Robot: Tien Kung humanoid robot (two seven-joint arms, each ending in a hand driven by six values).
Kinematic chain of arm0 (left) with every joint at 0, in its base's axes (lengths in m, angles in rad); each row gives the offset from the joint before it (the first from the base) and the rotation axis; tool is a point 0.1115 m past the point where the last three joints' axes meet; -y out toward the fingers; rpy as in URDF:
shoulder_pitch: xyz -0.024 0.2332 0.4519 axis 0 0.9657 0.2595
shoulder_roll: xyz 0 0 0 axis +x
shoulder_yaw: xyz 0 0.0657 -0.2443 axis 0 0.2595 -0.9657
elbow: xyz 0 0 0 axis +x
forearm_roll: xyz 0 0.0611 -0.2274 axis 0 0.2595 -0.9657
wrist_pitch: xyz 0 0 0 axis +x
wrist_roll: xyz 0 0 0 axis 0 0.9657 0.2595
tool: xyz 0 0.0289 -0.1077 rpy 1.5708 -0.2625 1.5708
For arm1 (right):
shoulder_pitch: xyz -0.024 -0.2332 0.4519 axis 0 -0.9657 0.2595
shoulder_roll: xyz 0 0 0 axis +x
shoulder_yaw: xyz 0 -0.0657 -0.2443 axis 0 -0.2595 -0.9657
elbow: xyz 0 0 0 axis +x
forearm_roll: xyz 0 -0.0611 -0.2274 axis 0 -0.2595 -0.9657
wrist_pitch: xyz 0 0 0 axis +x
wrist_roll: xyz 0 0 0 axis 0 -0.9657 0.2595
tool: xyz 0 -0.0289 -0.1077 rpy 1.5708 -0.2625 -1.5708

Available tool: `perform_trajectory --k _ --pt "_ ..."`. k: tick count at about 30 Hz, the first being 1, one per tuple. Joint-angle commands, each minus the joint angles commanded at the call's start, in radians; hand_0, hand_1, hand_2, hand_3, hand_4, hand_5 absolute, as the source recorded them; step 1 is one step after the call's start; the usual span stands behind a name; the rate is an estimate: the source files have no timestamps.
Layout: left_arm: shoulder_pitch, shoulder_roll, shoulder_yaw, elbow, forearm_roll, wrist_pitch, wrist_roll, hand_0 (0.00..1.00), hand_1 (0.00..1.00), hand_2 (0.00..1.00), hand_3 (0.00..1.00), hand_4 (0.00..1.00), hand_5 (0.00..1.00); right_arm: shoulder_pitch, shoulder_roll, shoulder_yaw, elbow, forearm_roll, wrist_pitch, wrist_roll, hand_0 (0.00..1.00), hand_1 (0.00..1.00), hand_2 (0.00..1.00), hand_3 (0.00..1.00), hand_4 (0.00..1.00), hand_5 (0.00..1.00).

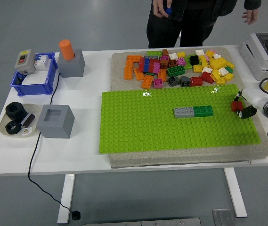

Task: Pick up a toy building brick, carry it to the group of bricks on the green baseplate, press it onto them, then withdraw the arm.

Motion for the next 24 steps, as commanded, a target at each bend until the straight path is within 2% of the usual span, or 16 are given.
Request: perform_trajectory --k 13,20,24 --pt "0.001 -0.001 0.001 0.000 -0.004 0.001 -0.003 0.596 0.617 0.551 0.598 0.726 0.207 0.000 -0.009 0.009 0.028 -0.004 -0.014 0.003 0.975 0.958 0.942 0.656 0.547 0.183" --pt "0.002 -0.002 0.001 0.000 -0.005 0.001 -0.005 0.595 0.617 0.552 0.599 0.727 0.205 0.012 -0.012 -0.001 0.117 -0.004 -0.025 -0.008 0.974 0.960 0.945 0.655 0.543 0.186" --pt "0.005 -0.002 0.001 0.000 -0.007 0.002 -0.005 0.595 0.617 0.551 0.598 0.730 0.201 0.026 0.018 -0.013 0.177 0.002 -0.023 -0.027 0.982 0.965 0.949 0.652 0.537 0.184"
